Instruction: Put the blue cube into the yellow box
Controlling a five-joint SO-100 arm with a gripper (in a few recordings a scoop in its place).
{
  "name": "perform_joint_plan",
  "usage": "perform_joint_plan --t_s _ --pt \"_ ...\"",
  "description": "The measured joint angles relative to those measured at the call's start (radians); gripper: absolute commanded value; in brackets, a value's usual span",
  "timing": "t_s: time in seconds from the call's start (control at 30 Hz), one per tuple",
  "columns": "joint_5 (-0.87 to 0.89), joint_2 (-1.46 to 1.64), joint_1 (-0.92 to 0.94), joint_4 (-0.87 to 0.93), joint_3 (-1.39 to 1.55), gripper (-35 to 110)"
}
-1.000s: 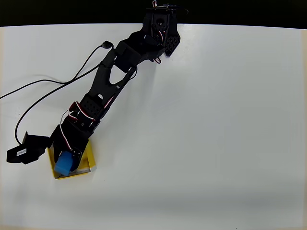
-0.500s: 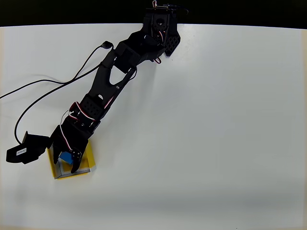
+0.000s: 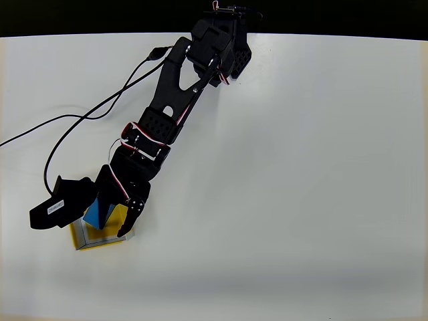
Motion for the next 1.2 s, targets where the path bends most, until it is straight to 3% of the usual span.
perform_joint_plan --t_s 0.4,0.67,0.97,1.2 --pt "-0.100 0.657 -0.187 0.032 0.641 1" --pt "-0.040 1.008 -0.279 0.044 0.989 0" --pt "0.092 1.368 -0.383 0.387 1.203 0" --pt "0.156 1.557 -0.387 0.692 1.210 0"
